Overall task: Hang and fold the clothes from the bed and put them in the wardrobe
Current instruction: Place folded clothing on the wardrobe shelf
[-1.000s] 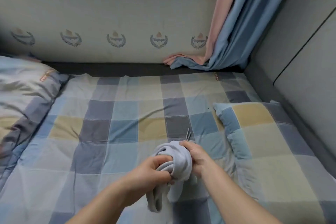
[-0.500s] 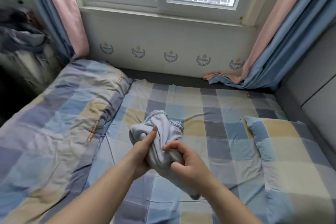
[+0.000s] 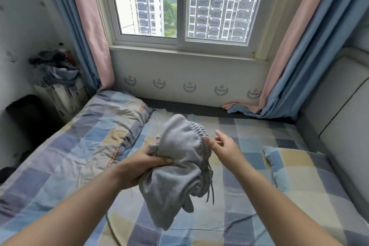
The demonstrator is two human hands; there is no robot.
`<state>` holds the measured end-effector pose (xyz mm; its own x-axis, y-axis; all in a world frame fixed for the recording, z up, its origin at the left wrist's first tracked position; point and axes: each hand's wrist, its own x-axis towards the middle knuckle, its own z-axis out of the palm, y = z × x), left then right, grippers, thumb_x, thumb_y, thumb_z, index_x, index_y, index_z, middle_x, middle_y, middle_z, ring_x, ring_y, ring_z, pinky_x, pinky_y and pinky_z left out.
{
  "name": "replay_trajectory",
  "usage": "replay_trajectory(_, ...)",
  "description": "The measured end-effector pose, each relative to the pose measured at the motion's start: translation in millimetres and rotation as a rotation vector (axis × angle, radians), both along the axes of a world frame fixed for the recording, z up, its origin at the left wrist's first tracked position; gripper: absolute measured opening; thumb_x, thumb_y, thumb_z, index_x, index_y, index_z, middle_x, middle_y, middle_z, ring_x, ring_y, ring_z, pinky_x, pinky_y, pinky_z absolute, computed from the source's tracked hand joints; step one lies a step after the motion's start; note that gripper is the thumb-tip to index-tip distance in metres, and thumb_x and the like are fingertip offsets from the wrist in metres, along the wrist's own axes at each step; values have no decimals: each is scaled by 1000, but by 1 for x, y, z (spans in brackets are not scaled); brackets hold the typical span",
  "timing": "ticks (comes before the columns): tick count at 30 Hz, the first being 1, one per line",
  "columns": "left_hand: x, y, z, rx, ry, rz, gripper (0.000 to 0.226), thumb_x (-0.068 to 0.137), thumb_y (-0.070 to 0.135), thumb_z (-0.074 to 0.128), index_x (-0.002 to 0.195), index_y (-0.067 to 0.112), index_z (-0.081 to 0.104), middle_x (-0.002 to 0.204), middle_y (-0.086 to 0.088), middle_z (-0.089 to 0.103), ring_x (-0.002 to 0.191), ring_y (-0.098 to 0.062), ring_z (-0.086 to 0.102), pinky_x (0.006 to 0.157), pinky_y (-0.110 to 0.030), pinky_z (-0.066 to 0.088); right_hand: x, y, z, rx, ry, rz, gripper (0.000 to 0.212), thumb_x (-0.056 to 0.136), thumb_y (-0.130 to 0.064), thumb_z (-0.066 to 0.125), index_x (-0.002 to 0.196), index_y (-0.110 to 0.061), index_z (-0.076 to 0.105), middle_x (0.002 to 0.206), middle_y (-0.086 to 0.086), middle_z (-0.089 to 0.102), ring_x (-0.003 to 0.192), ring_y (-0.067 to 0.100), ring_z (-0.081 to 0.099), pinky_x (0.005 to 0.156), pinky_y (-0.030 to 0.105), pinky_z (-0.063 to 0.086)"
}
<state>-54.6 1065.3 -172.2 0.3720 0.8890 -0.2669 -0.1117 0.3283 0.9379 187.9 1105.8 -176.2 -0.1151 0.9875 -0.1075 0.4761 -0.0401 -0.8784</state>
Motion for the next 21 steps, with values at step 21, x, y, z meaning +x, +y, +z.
replay_trajectory(21, 109, -86, 131, 316, 358, 236, 39, 89, 27, 66, 126, 22, 54, 116, -7, 65, 99, -18, 67, 77, -34, 58, 17, -111, 109, 380, 117, 433, 46, 85, -4, 62, 129, -14, 53, 121, 4, 63, 111, 17, 59, 99, 38, 46)
